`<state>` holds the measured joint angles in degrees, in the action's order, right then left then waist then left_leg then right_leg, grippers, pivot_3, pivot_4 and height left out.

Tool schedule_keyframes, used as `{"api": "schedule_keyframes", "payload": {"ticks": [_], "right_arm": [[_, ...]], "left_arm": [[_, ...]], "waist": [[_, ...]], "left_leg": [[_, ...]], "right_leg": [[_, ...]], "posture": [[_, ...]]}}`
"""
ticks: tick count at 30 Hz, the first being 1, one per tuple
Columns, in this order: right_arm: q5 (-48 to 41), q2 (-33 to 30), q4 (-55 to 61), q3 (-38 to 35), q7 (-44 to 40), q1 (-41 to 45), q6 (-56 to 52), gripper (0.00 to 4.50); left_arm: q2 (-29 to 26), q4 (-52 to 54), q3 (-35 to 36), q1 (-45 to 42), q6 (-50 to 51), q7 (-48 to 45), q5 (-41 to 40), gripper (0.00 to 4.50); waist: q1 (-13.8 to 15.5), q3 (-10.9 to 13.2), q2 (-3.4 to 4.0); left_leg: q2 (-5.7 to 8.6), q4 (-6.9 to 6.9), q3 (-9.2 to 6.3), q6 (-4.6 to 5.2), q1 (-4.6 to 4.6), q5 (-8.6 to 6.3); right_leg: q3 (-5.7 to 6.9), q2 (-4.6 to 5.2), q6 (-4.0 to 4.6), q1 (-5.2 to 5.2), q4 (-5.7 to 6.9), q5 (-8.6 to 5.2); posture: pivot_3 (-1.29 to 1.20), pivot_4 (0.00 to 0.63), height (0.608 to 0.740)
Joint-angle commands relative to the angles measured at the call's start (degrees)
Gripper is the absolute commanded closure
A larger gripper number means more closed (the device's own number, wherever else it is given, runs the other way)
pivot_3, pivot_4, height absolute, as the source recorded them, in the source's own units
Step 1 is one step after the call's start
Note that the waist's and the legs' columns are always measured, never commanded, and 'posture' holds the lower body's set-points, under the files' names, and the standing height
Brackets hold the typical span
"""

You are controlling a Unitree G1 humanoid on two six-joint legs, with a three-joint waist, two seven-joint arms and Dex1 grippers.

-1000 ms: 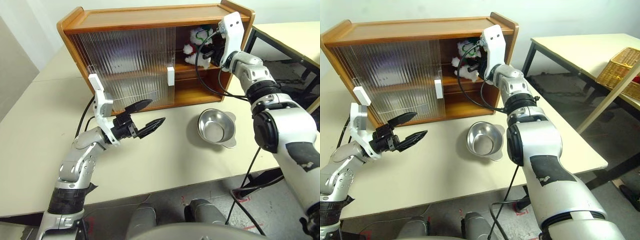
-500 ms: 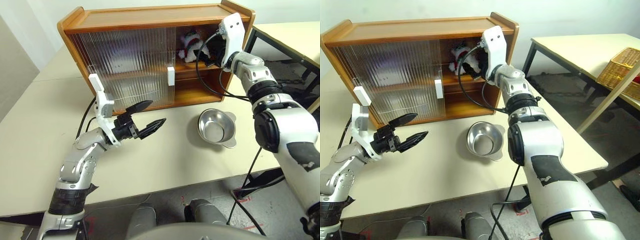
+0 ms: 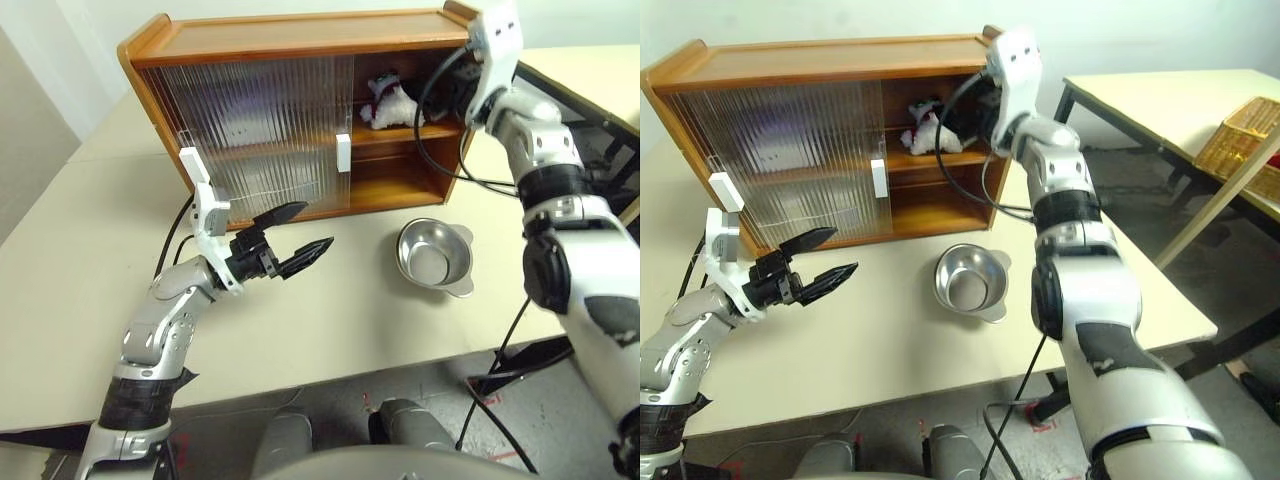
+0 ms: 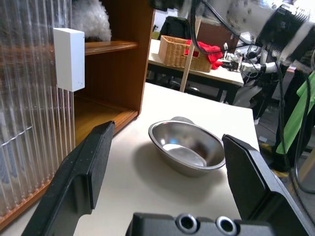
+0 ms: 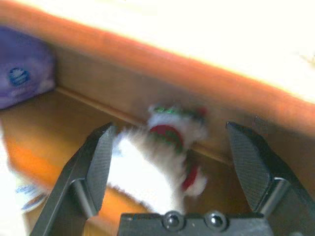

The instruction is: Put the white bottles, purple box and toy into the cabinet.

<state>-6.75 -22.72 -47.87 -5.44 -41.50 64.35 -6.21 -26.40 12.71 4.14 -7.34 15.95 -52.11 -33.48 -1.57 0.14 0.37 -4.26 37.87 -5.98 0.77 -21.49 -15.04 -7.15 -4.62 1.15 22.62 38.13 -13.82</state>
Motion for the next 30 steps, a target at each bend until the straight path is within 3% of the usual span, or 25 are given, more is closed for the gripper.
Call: {"api": "schedule_keyframes", "payload": {"ticks": [1, 4, 9, 17, 30], "right_arm": [[-3.24, -2.33, 15.39, 0.26, -3.06, -8.47, -9.8, 0.03], [-6.94, -5.75, 29.69, -1.32, -3.97, -18.44, -18.98, 0.03], [-11.36, -8.99, 37.94, -4.09, -3.64, -25.26, -25.9, 0.03], [-14.33, -13.08, 41.13, -5.13, -5.39, -33.04, -30.89, 0.03], [-32.68, -17.63, 40.37, -14.28, -8.74, -35.9, -55.31, 0.03]], "left_arm": [[-0.39, 0.37, -0.18, 0.49, 0.31, -0.33, -0.14, 0.0], [-0.59, -0.6, -0.36, -0.27, 0.44, -1.03, -0.2, 0.0], [-0.64, -1.27, -0.71, -0.88, 0.62, -1.76, -0.27, 0.0], [-0.62, -1.71, -0.87, -1.28, 0.61, -2.36, -0.14, 0.0], [-0.55, -1.42, -0.88, -0.73, 0.49, -2.63, -0.07, 0.0]], "waist": [[0.04, 0.01, 0.01], [0.06, 0.01, 0.0], [-0.8, 0.04, -0.05], [-2.06, 0.12, -0.18], [-2.24, 0.11, -0.18]], "left_leg": [[0.03, 0.05, 0.05, 0.0, 0.01, 0.0], [0.08, 0.17, 0.21, -0.07, 0.02, 0.03], [0.09, 0.22, 0.56, -0.1, 0.41, 0.02], [0.1, 0.17, 0.51, -0.09, 1.33, 0.02], [0.12, 0.02, 0.56, -0.48, 0.9, -0.29]], "right_leg": [[0.02, -0.07, -0.06, -0.04, 0.01, 0.0], [-0.08, -0.16, -0.22, -0.15, -0.01, 0.0], [-0.23, -0.18, -0.78, -0.37, -0.02, -0.18], [-0.23, -0.23, -0.75, -1.16, -0.04, -0.17], [-0.23, -0.25, -0.67, -0.93, -0.23, -0.7]], "posture": [[-0.06, 0.0, 0.74], [-0.08, 0.0, 0.74], [-0.09, 0.0, 0.74], [-0.09, 0.0, 0.74], [-0.09, 0.0, 0.74]]}}
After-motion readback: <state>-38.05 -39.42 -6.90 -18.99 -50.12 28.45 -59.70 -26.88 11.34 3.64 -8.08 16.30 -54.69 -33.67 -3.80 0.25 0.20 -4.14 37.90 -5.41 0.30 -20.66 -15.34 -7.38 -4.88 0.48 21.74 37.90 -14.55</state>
